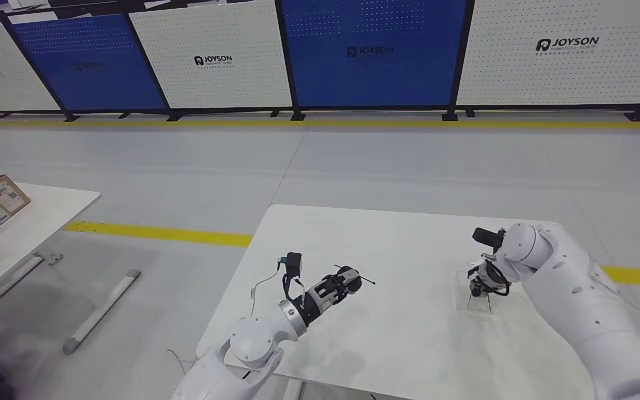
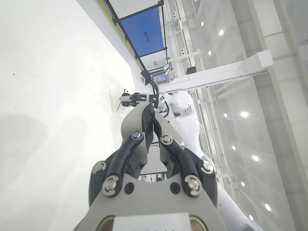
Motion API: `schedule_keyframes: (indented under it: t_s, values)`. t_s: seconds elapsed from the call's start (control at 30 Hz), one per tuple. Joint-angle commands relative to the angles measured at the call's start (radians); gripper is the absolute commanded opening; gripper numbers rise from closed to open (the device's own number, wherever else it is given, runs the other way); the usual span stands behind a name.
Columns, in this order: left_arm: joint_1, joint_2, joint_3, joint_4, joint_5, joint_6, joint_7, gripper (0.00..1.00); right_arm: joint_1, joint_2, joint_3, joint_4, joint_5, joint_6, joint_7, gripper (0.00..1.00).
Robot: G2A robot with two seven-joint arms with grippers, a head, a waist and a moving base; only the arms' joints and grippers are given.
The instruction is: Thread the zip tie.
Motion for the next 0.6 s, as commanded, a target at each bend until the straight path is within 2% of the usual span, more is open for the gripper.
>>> schedule_keyframes:
  t_s: [0.0,0.17,0.33,0.43,0.57]
  values:
    - [0.000,0.000,0.000,0.000,0.000,0.000,0.000,0.00,0.001,-0.002,0.000,0.004,-0.002,-0.005,0.000,0.00]
    - [0.000,0.000,0.000,0.000,0.000,0.000,0.000,0.00,0.002,-0.005,0.000,0.007,-0.012,-0.011,0.001,0.00]
    - [0.000,0.000,0.000,0.000,0.000,0.000,0.000,0.00,0.000,0.003,0.013,-0.013,-0.024,-0.042,0.004,0.00]
    - [0.000,0.000,0.000,0.000,0.000,0.000,0.000,0.00,-0.009,0.016,0.030,-0.046,-0.034,-0.051,0.012,0.00]
    - [0.000,0.000,0.000,0.000,0.000,0.000,0.000,0.00,-0.033,0.039,0.055,-0.117,-0.067,-0.028,0.022,0.00]
